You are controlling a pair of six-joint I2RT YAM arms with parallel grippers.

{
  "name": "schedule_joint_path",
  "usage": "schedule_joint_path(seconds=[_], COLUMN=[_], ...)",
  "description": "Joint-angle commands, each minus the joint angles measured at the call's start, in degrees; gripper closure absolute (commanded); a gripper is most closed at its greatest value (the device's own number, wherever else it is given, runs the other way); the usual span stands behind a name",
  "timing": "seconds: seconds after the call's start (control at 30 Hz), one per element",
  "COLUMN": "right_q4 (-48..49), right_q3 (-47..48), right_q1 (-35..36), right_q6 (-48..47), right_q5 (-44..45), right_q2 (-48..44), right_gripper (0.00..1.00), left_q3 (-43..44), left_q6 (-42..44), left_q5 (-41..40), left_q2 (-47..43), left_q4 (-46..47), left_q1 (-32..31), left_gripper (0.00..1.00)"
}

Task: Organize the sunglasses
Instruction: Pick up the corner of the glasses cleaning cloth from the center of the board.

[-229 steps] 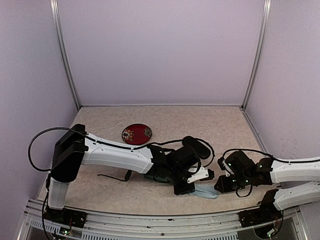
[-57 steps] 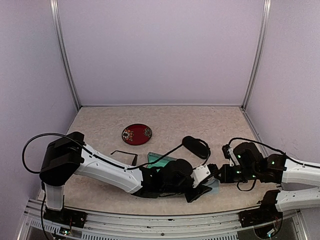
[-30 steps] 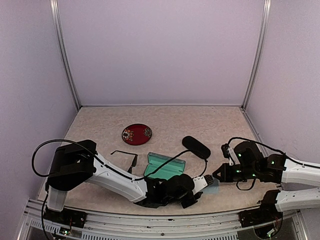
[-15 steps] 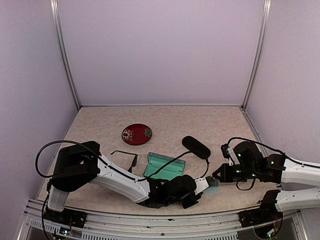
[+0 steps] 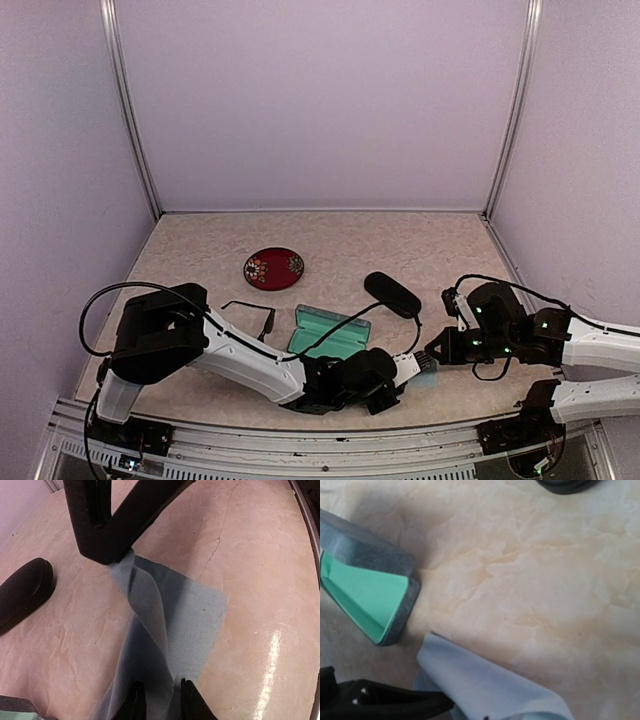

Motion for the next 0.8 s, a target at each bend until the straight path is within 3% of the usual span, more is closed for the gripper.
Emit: schedule_joint_path(seconds=[0.0, 0.37, 0.77], right_q4=[0.8, 0.8, 1.0], right_q3=[-0.9, -1.3, -0.9], right_q1=[-0.6, -0.6, -0.7], right_q6=[-0.2, -0.1, -0.8], right_q5=[-0.2, -0.1, 1.9], right_q2=[-0.5, -0.9, 1.4], right_gripper=[1.0, 1.0, 1.0], left_q3=[1.5, 1.3, 3.8], left_q6=[0.2, 0.3, 3.7], left_q5=[-1.0, -0.1, 5.8], left_q2=[1.0, 0.3, -4.1], left_q4=[0.0, -0.6, -10.8], left_q1=[0.6, 1.1, 4.2], left_gripper=[0.78, 1.0, 1.0])
